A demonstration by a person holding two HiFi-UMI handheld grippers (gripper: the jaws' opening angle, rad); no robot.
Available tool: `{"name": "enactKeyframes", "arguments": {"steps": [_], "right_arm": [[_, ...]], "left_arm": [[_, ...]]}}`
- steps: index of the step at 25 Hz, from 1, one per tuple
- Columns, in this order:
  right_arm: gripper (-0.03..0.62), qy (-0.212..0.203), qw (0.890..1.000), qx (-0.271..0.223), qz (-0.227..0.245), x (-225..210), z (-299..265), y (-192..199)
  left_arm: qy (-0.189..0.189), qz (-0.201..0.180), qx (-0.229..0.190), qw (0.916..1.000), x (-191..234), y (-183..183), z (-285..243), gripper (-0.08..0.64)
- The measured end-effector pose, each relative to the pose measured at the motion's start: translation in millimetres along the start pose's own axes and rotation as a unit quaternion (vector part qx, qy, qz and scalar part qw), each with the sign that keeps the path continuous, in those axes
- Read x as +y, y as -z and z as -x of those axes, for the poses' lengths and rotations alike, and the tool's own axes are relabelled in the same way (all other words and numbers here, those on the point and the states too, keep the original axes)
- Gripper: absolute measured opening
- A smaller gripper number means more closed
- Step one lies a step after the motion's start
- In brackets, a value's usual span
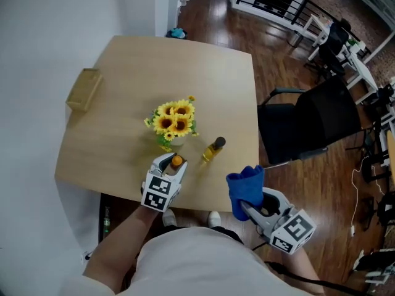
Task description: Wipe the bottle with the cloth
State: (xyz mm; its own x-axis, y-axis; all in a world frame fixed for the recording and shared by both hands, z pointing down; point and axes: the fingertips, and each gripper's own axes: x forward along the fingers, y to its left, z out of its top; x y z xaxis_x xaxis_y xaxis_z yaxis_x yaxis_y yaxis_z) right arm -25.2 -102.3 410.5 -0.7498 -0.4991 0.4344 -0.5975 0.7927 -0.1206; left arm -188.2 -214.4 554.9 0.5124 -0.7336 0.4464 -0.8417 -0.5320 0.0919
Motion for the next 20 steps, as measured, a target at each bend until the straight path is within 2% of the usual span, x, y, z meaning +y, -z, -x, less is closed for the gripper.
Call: {"name": "enactKeyframes", "arguments": {"steps": [4,9,13,20], "right_arm": [[0.156,-0.023,0.999,-0.021,0.027,19,-47,-25],[0.155,-0.056,0.996,-0.033,0.062,38,-97,-50],[0.155,-0.077,0.995,-0.042,0.057,45,-125,-51],[0.153,-0.085,0.996,-0.034,0.018,45,-139,-31]], "left_arm": [[0.055,-0.019,-0.021,0.9981,-14,-25,30,0.161],[0.113,-0.038,-0.048,0.9917,-30,-62,75,0.161],[0.150,-0.030,-0.072,0.9856,-33,-88,107,0.161],[0.175,0.009,-0.105,0.9790,-25,-126,138,0.161]]}}
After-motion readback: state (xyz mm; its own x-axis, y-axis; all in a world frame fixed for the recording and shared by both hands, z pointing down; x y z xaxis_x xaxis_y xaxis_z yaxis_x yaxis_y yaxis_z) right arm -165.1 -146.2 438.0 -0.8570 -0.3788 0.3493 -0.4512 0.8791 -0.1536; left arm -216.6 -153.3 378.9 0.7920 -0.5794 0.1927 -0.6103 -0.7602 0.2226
